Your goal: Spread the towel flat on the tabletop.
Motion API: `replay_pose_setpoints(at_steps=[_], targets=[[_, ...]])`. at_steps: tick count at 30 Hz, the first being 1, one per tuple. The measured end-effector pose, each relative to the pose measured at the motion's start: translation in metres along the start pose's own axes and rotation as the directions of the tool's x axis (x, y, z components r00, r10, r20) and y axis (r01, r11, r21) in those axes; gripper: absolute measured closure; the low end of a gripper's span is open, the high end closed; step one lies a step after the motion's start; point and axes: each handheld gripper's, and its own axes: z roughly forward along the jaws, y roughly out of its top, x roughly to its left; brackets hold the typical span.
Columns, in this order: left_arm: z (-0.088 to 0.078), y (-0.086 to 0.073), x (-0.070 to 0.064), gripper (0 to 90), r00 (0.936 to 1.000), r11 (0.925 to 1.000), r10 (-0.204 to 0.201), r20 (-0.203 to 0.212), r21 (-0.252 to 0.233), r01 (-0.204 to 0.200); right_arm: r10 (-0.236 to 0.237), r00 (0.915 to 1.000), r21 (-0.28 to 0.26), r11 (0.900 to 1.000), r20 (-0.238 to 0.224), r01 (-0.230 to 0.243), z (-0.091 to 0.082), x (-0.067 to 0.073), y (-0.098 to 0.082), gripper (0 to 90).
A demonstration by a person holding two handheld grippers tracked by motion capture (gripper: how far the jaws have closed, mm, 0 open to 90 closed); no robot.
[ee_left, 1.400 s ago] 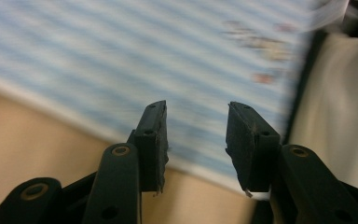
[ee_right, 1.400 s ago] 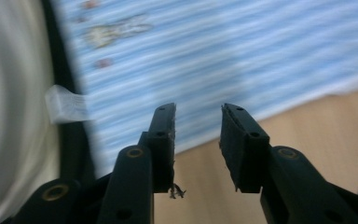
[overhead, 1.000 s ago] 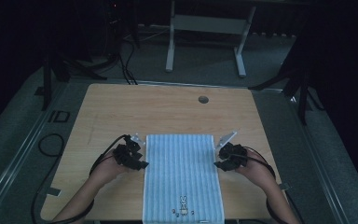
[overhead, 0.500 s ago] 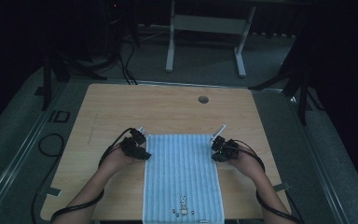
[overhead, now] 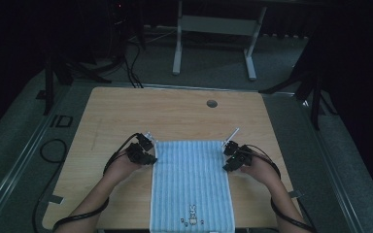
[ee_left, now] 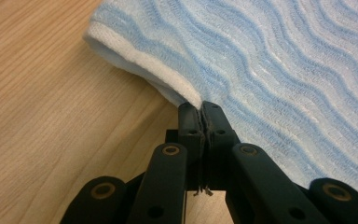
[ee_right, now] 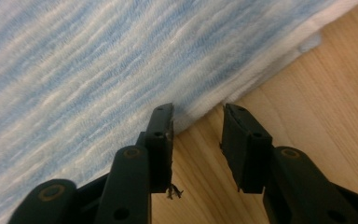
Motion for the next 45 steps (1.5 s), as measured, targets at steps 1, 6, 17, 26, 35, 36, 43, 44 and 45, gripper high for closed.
replay_pose_setpoints(at_steps=[1, 6, 17, 26, 35, 36, 43, 44, 45], targets=[[0.0, 0.0, 0.0, 87.2, 1.0, 1.0, 0.001, 0.001, 0.001, -0.001, 0.001, 1.0, 0.004, 1.0, -0.009, -0.001, 0.002, 0.0, 0.001, 69.0], [-0.001, 0.004, 0.004, 87.7, 0.9999, 0.9998, -0.013, -0.01, -0.016, 0.013, -0.03, 0.9995, 0.0, 1.0, 0.007, 0.03, 0.001, 0.002, 0.008, 88.2], [-0.046, 0.014, -0.002, 88.1, 0.9998, 0.9836, -0.019, -0.003, -0.179, 0.018, -0.014, 0.9939, -0.105, 0.994, 0.11, 0.025, -0.038, 0.006, 0.011, 88.8], [-0.079, -0.046, -0.059, 87.8, 0.9896, 0.9772, 0.113, 0.089, -0.19, -0.094, -0.085, 0.9833, -0.259, 0.958, 0.161, 0.125, -0.089, 0.077, -0.055, 88.6], [-0.046, -0.085, -0.078, 73.6, 0.9576, 0.991, 0.134, 0.255, -0.04, -0.128, -0.108, 0.994, -0.152, 0.982, 0.02, 0.11, -0.048, 0.106, -0.091, 80.8], [-0.046, -0.086, -0.076, 66.6, 0.9555, 0.9923, 0.124, 0.268, -0.028, -0.121, -0.125, 0.992, -0.129, 0.984, 0.016, 0.126, -0.045, 0.108, -0.092, 79.1], [-0.061, -0.071, -0.041, 55.4, 0.9837, 0.9967, 0.08, 0.161, -0.027, -0.076, -0.087, 0.9855, -0.188, 0.975, 0.146, 0.114, -0.073, 0.08, -0.073, 72.2], [-0.06, -0.068, -0.036, 55.4, 0.9868, 0.9973, 0.072, 0.145, -0.027, -0.068, -0.083, 0.9855, -0.201, 0.973, 0.148, 0.112, -0.075, 0.072, -0.064, 72.2], [-0.059, -0.063, -0.03, 55.4, 0.9896, 0.998, 0.061, 0.13, -0.024, -0.059, -0.083, 0.9855, -0.205, 0.972, 0.148, 0.113, -0.075, 0.068, -0.058, 72.2]])
